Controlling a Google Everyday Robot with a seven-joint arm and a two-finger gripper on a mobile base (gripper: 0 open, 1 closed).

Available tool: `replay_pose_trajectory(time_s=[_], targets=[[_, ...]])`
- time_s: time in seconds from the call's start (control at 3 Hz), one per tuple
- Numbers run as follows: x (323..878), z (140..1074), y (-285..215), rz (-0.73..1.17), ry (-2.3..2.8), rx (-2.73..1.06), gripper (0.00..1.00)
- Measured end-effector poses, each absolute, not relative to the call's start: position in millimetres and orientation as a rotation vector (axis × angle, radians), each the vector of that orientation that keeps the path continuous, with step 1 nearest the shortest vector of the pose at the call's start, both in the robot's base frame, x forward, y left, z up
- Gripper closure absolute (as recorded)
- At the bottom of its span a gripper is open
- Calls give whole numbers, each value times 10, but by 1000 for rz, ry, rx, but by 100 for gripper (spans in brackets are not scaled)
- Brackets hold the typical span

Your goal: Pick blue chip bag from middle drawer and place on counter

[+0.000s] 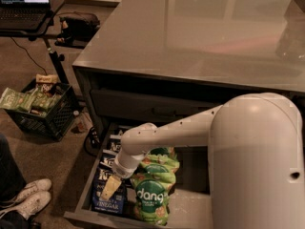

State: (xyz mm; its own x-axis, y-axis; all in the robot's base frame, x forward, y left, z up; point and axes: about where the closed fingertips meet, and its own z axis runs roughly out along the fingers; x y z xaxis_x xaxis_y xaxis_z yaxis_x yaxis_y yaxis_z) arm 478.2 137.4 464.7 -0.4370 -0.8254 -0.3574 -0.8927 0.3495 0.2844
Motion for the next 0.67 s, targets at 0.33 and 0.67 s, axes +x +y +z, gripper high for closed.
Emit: replay_pose_trajectory(time_s=[0.33, 0.67], targets=[[4746, 4557, 1383, 672, 2473, -1596, 32], [4702, 4521, 1378, 651, 2466, -1614, 55]])
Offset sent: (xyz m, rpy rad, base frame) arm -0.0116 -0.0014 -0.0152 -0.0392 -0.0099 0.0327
